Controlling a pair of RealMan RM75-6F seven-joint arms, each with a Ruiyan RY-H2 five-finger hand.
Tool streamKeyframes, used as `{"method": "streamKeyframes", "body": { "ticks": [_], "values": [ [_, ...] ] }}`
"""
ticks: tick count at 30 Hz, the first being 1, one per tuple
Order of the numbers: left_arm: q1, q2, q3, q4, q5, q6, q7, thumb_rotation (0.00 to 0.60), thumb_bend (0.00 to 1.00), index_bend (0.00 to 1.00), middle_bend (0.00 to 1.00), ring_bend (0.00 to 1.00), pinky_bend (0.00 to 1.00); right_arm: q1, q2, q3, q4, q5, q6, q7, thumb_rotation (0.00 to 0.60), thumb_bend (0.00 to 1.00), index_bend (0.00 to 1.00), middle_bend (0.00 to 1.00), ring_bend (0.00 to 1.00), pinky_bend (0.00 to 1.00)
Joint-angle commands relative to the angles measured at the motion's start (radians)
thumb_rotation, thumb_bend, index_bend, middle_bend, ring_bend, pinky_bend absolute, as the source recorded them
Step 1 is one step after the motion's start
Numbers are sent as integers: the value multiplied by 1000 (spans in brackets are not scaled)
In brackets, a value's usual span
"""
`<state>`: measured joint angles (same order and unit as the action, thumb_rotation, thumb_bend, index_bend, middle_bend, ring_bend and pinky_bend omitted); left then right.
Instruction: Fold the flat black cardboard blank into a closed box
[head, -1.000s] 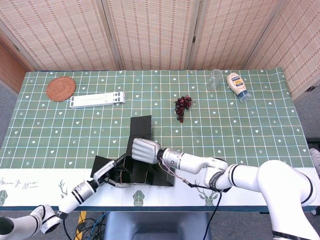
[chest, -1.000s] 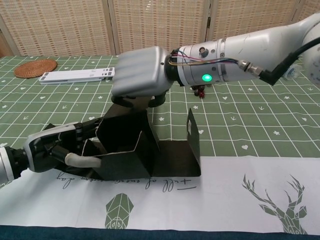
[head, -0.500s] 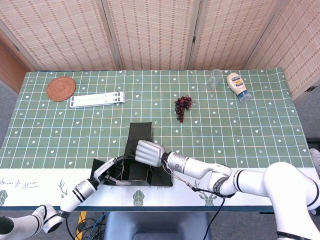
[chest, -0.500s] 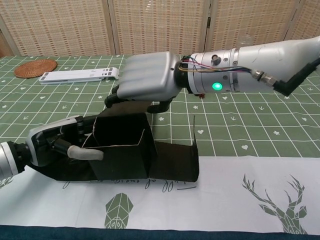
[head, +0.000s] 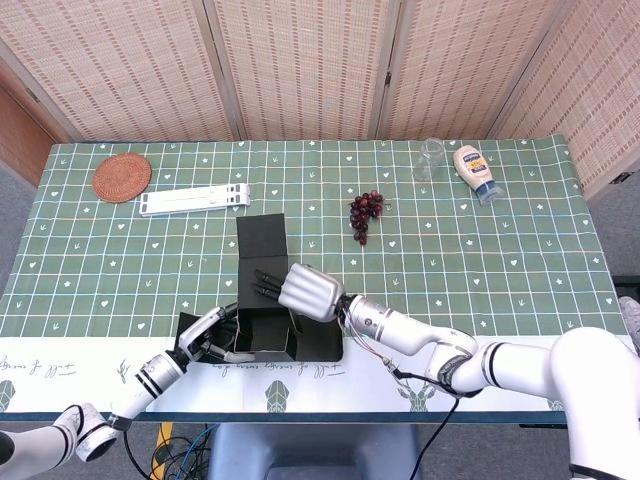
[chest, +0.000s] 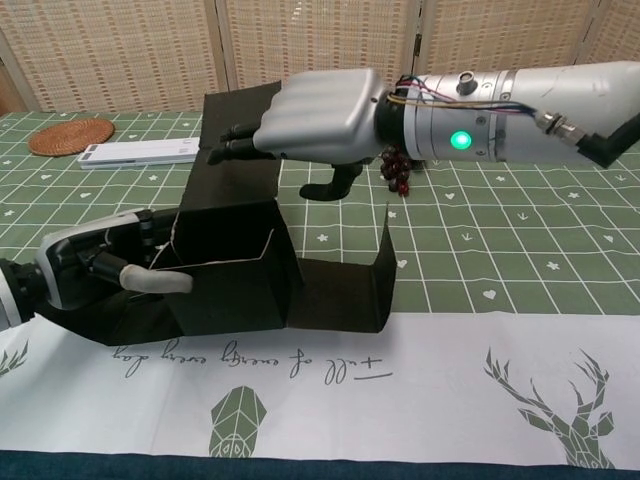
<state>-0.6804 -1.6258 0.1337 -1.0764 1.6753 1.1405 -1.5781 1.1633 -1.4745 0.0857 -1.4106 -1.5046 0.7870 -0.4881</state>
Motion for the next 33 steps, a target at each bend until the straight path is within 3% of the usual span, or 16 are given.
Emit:
{"method": "streamKeyframes", "body": {
  "ticks": [1,9,18,21,29,33],
  "values": [
    [-4,18,-1,-17,-3,-4,13,600,135,230,218,690,883,-29,23,21,-13,12,44,40,600,473,0,52,721,1000],
    [-7,89,-14,-74,-18,0,26,600,135,228,218,689,883,-112,99,47,-46,37,145,137,600,473,0,52,721,1000],
    [-20,170,-40,-112,-34,0,3,600,135,228,218,687,883,-220,150,31,-72,22,254,290,600,443,0,90,721,1000],
    [-28,193,-46,-117,-35,-6,-12,600,135,228,218,686,883,-255,157,24,-66,16,287,344,600,381,0,96,721,1000],
    [-58,240,-58,-136,-27,-25,-83,600,135,228,218,686,883,-327,102,-14,-5,-41,360,451,600,56,0,96,722,1000],
    [-72,256,-58,-144,-18,-31,-128,600,135,228,218,685,883,-349,41,-18,46,-64,399,498,600,0,0,90,715,1000]
  ]
}}
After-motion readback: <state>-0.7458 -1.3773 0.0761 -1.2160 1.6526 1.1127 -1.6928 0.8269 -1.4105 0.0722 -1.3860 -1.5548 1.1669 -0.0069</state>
